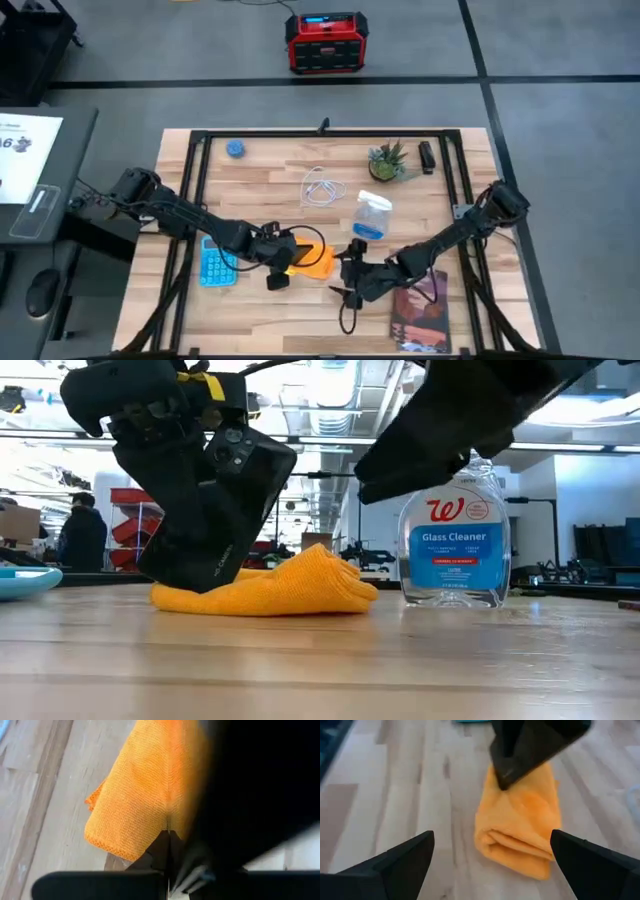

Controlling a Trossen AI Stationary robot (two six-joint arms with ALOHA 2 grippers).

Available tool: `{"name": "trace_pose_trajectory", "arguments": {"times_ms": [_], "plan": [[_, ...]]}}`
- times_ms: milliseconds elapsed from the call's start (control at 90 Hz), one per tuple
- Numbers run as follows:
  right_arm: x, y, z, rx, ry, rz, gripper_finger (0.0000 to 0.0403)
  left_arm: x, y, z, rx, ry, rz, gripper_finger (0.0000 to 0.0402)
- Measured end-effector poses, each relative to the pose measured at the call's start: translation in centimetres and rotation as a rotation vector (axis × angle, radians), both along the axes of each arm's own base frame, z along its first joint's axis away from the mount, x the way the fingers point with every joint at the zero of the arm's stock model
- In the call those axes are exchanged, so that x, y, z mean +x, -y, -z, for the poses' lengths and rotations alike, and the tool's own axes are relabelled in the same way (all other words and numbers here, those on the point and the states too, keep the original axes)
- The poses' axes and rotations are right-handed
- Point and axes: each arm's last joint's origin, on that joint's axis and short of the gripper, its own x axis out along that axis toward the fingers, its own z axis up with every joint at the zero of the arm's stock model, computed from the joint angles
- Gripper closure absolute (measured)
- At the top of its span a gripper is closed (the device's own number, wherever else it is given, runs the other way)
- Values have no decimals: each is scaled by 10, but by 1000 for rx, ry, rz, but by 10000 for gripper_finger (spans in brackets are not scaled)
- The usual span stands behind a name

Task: Apply microfiber cloth
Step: Wipe the black cellphone using microfiber cloth

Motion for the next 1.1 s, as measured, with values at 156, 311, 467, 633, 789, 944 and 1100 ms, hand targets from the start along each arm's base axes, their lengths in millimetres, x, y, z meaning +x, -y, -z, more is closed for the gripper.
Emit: {"name": "trace_pose_trajectory", "arguments": {"times_ms": [156,311,467,633,789,944,1100], "plan": [[12,10,21,34,-37,12,19,0,0,0,4,5,1,391],[18,15,30,36,-38,26,19,2,3,-6,26,23,43,391],[19,17,26,31,-28,25,19,9,4,-16,59,40,97,391],[20,15,12,-5,20,41,19,14,-4,-17,76,50,86,391],[14,15,-8,-83,89,124,19,14,-5,-16,81,55,83,391],[11,27,-28,-99,126,166,19,16,-4,-17,76,74,83,391],[17,41,-34,-71,118,79,37,17,-4,-18,72,84,83,391]]}}
